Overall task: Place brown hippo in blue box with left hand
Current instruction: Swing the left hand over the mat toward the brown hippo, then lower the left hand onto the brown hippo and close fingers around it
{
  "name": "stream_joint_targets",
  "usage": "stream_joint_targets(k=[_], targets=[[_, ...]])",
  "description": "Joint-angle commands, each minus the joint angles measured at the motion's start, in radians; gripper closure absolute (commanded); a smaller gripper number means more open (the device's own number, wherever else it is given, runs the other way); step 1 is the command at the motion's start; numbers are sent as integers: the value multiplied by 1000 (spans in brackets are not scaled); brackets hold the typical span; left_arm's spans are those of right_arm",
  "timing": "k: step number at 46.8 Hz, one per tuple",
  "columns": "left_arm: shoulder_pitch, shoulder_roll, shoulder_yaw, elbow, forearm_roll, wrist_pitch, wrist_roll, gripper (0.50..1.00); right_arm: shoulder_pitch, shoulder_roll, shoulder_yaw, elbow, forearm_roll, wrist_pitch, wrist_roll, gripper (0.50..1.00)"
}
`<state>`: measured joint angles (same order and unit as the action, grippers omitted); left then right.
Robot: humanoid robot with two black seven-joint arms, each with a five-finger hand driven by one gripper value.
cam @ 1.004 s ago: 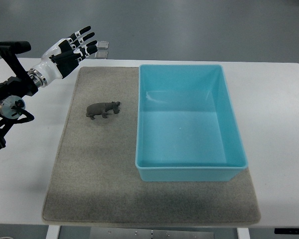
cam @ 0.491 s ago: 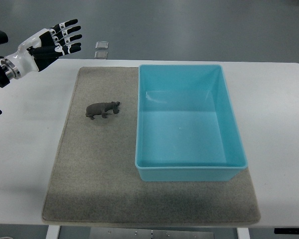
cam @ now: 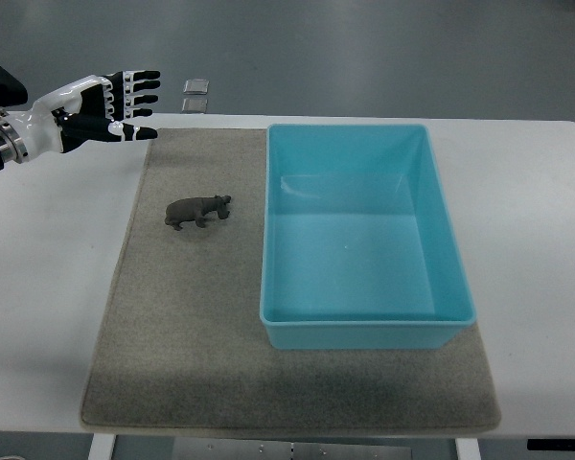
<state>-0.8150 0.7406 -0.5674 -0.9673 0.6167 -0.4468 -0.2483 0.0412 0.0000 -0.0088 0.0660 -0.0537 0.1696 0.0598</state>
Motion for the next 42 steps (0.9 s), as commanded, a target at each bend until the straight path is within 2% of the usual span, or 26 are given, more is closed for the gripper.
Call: stream_joint_targets(k=[1, 16, 25, 42], targets=[[-3, 8, 18, -8, 46, 5, 0, 561, 0, 0, 0, 0, 0, 1, 0, 564], [-7, 9, 23, -47, 238, 11, 0, 570, 0, 0, 0, 0, -2, -1, 0, 564], [-7, 5, 23, -64, 334, 11, 0, 598, -1, 0, 0, 0, 0, 1, 0, 564], [-21, -4, 24, -62, 474, 62, -2, 611, 0, 0, 0, 0, 0, -1, 0, 564]])
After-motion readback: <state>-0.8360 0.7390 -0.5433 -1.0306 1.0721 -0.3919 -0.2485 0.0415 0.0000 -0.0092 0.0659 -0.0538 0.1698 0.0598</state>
